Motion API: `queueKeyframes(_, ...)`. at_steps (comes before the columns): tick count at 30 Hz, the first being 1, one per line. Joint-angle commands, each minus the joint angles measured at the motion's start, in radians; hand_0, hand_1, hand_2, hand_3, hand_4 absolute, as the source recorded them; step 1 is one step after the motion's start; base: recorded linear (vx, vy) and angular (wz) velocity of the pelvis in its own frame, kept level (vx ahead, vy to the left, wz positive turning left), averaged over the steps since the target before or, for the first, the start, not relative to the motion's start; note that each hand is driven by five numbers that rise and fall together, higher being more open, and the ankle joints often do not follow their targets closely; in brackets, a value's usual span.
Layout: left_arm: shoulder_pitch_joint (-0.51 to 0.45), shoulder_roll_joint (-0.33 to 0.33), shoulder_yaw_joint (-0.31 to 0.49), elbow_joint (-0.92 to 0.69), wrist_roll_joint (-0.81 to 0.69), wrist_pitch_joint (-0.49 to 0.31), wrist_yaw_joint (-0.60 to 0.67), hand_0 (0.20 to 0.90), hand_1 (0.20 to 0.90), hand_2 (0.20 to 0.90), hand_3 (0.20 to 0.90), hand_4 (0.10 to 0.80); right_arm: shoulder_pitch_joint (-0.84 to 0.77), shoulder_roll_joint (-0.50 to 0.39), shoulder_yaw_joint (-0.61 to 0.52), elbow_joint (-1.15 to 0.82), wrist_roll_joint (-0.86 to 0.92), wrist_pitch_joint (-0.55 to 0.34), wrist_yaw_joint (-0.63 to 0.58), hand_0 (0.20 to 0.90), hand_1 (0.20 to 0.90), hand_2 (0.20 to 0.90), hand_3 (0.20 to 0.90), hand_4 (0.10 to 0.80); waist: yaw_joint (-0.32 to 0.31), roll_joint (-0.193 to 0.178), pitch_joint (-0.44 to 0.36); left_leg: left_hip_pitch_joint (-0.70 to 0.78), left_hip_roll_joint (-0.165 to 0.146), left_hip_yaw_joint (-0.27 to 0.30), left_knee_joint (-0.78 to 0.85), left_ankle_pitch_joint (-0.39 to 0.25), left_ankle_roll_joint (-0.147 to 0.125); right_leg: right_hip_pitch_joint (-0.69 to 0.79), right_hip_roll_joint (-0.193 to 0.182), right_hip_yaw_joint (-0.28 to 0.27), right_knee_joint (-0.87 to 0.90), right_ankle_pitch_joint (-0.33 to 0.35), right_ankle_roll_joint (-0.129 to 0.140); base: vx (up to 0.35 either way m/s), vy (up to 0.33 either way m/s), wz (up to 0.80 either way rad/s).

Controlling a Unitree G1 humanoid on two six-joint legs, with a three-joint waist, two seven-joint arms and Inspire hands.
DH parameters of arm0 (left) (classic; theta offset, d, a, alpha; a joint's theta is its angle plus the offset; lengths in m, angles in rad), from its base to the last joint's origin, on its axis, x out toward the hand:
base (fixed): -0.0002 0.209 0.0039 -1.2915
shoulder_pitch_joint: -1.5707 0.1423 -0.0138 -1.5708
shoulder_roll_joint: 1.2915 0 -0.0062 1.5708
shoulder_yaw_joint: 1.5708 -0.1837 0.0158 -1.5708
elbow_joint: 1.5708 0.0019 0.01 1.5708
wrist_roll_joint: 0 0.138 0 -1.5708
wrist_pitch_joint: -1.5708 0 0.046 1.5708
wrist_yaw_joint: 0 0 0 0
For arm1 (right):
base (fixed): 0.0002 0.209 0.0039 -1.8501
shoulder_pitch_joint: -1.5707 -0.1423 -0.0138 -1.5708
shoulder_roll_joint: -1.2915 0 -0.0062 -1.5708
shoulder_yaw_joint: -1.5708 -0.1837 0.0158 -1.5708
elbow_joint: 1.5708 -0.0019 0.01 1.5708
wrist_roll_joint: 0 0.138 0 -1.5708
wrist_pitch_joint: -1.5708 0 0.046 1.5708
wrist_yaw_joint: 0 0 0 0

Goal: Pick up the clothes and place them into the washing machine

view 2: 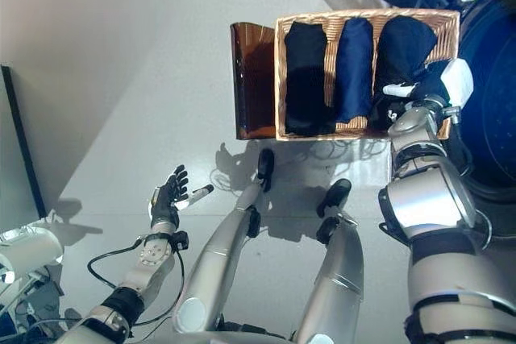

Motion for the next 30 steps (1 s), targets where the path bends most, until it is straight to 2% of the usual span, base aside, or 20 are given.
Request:
queueKeyframes(1, 0.033, 0.060, 0.043, 0.027, -0.009, -0.034, 0.029, 0.900, 0.900, 0.900, 0.900, 0.800, -0.029, -0.065, 0.031, -0.049, 0.065, -0.071, -0.080, 0.200, 0.200, 0.200, 0.200, 0.300, -0.006, 0.016, -0.022, 0.028, -0.035, -0.012, 0.055, -0.148, -0.072, 0.119, 0.069, 0.027, -0.222, 0.077, 0.022, 0.040, 0.016, -0.10)
queueKeyframes(4, 0.050, 0.052, 0.040, 0.062, -0.012, -0.030, 0.011, 0.900, 0.900, 0.900, 0.900, 0.800, 0.042, -0.043, -0.110, -0.108, 0.261, -0.143, -0.074, 0.200, 0.200, 0.200, 0.200, 0.300, -0.023, 0.026, -0.047, 0.104, -0.036, -0.005, 0.007, -0.137, -0.073, 0.196, 0.073, 0.037, -0.288, 0.097, 0.032, 0.033, 0.031, -0.14)
queueKeyframes(5, 0.051, 0.054, 0.039, 0.063, -0.013, -0.031, 0.010, 0.900, 0.900, 0.900, 0.900, 0.800, 0.046, -0.044, -0.112, -0.109, 0.263, -0.143, -0.073, 0.200, 0.200, 0.200, 0.200, 0.300, -0.022, 0.026, -0.046, 0.109, -0.036, -0.005, 0.005, -0.136, -0.073, 0.201, 0.074, 0.037, -0.291, 0.098, 0.032, 0.032, 0.039, -0.17)
queueKeyframes(7, 0.060, 0.050, 0.041, 0.068, -0.018, -0.032, 0.001, 0.900, 0.900, 0.900, 0.900, 0.800, 0.088, -0.021, -0.181, -0.151, 0.373, -0.189, -0.063, 0.200, 0.200, 0.200, 0.200, 0.300, -0.031, 0.036, -0.055, 0.140, -0.034, 0.004, -0.014, -0.135, -0.071, 0.228, 0.075, 0.046, -0.314, 0.105, 0.036, 0.026, 0.054, -0.15)
queueKeyframes(8, 0.066, 0.045, 0.043, 0.069, -0.021, -0.032, -0.008, 0.900, 0.900, 0.900, 0.900, 0.800, 0.152, 0.019, -0.259, -0.208, 0.497, -0.237, -0.036, 0.200, 0.200, 0.200, 0.200, 0.300, -0.042, 0.047, -0.059, 0.168, -0.034, 0.013, -0.024, -0.136, -0.070, 0.251, 0.078, 0.057, -0.330, 0.109, 0.039, 0.023, 0.050, -0.17)
queueKeyframes(11, 0.081, 0.042, 0.048, 0.072, -0.024, -0.029, -0.022, 0.900, 0.900, 0.900, 0.900, 0.800, 0.234, 0.088, -0.357, -0.268, 0.688, -0.316, 0.021, 0.200, 0.200, 0.200, 0.200, 0.300, -0.048, 0.062, -0.069, 0.191, -0.036, 0.023, -0.027, -0.142, -0.066, 0.268, 0.078, 0.067, -0.336, 0.109, 0.039, 0.015, 0.033, -0.21)
queueKeyframes(13, 0.089, 0.046, 0.050, 0.068, -0.025, -0.031, -0.025, 0.900, 0.900, 0.900, 0.900, 0.800, 0.272, 0.114, -0.376, -0.302, 0.731, -0.335, 0.036, 0.200, 0.200, 0.200, 0.200, 0.300, -0.050, 0.063, -0.075, 0.199, -0.035, 0.026, -0.029, -0.143, -0.066, 0.272, 0.078, 0.073, -0.337, 0.107, 0.038, 0.011, 0.018, -0.22)
queueKeyframes(14, 0.092, 0.039, 0.047, 0.084, -0.026, -0.037, -0.038, 0.900, 0.900, 0.900, 0.900, 0.800, 0.329, 0.177, -0.443, -0.368, 0.861, -0.394, 0.090, 0.200, 0.200, 0.200, 0.200, 0.300, -0.057, 0.075, -0.081, 0.210, -0.036, 0.032, -0.034, -0.147, -0.065, 0.279, 0.079, 0.078, -0.341, 0.103, 0.038, 0.022, 0.015, -0.15)
queueKeyframes(17, 0.093, 0.011, 0.035, 0.120, -0.037, -0.038, -0.050, 0.900, 0.900, 0.900, 0.900, 0.800, 0.375, 0.246, -0.539, -0.425, 0.989, -0.473, 0.125, 0.200, 0.200, 0.200, 0.200, 0.300, -0.065, 0.095, -0.092, 0.222, -0.039, 0.036, -0.035, -0.152, -0.062, 0.290, 0.077, 0.087, -0.345, 0.098, 0.038, 0.022, 0.021, -0.11)
queueKeyframes(20, 0.109, 0.001, 0.023, 0.096, -0.045, -0.053, -0.066, 0.900, 0.900, 0.900, 0.900, 0.800, 0.397, 0.275, -0.623, -0.470, 1.062, -0.556, 0.128, 0.200, 0.200, 0.200, 0.200, 0.300, -0.063, 0.123, -0.104, 0.225, -0.046, 0.037, -0.038, -0.149, -0.060, 0.290, 0.076, 0.089, -0.347, 0.095, 0.036, -0.030, 0.037, -0.04)
queueKeyframes(21, 0.111, -0.002, 0.017, 0.094, -0.044, -0.054, -0.071, 0.900, 0.900, 0.900, 0.900, 0.800, 0.391, 0.265, -0.652, -0.460, 1.069, -0.575, 0.114, 0.200, 0.200, 0.200, 0.200, 0.300, -0.061, 0.136, -0.103, 0.217, -0.047, 0.048, -0.037, -0.130, -0.054, 0.282, 0.071, 0.077, -0.345, 0.113, 0.030, 0.002, 0.042, -0.09)
queueKeyframes(22, 0.112, -0.003, 0.013, 0.089, -0.046, -0.057, -0.073, 0.900, 0.900, 0.900, 0.900, 0.800, 0.379, 0.257, -0.664, -0.465, 1.074, -0.586, 0.104, 0.200, 0.200, 0.200, 0.200, 0.300, -0.060, 0.143, -0.115, 0.225, -0.051, 0.035, -0.041, -0.148, -0.058, 0.290, 0.073, 0.094, -0.348, 0.092, 0.037, 0.004, 0.044, -0.07)
queueKeyframes(25, 0.121, -0.005, 0.006, 0.085, -0.046, -0.067, -0.074, 0.900, 0.900, 0.900, 0.900, 0.800, 0.363, 0.207, -0.699, -0.507, 1.020, -0.623, 0.041, 0.200, 0.200, 0.200, 0.200, 0.300, -0.057, 0.166, -0.125, 0.227, -0.055, 0.037, -0.050, -0.145, -0.059, 0.289, 0.070, 0.100, -0.350, 0.092, 0.037, 0.004, 0.033, -0.01)
queueKeyframes(26, 0.123, -0.006, 0.000, 0.086, -0.044, -0.067, -0.074, 0.900, 0.900, 0.900, 0.900, 0.800, 0.358, 0.187, -0.708, -0.522, 0.993, -0.632, 0.008, 0.200, 0.200, 0.200, 0.200, 0.300, -0.056, 0.176, -0.122, 0.217, -0.054, 0.049, -0.050, -0.122, -0.055, 0.278, 0.067, 0.087, -0.348, 0.113, 0.032, -0.096, 0.039, 0.01)
queueKeyframes(29, 0.126, -0.007, -0.008, 0.090, -0.036, -0.067, -0.070, 0.900, 0.900, 0.900, 0.900, 0.800, 0.339, 0.136, -0.727, -0.552, 0.943, -0.647, -0.048, 0.200, 0.200, 0.200, 0.200, 0.300, -0.055, 0.187, -0.128, 0.218, -0.056, 0.049, -0.051, -0.122, -0.055, 0.275, 0.067, 0.093, -0.344, 0.112, 0.032, -0.026, 0.027, -0.02)
queueKeyframes(30, 0.133, 0.001, -0.007, 0.099, -0.029, -0.066, -0.071, 0.900, 0.900, 0.900, 0.900, 0.800, 0.315, 0.081, -0.722, -0.547, 0.915, -0.638, -0.067, 0.200, 0.200, 0.200, 0.200, 0.300, -0.055, 0.193, -0.136, 0.222, -0.057, 0.049, -0.052, -0.124, -0.054, 0.275, 0.067, 0.099, -0.341, 0.110, 0.033, 0.014, 0.033, -0.06)
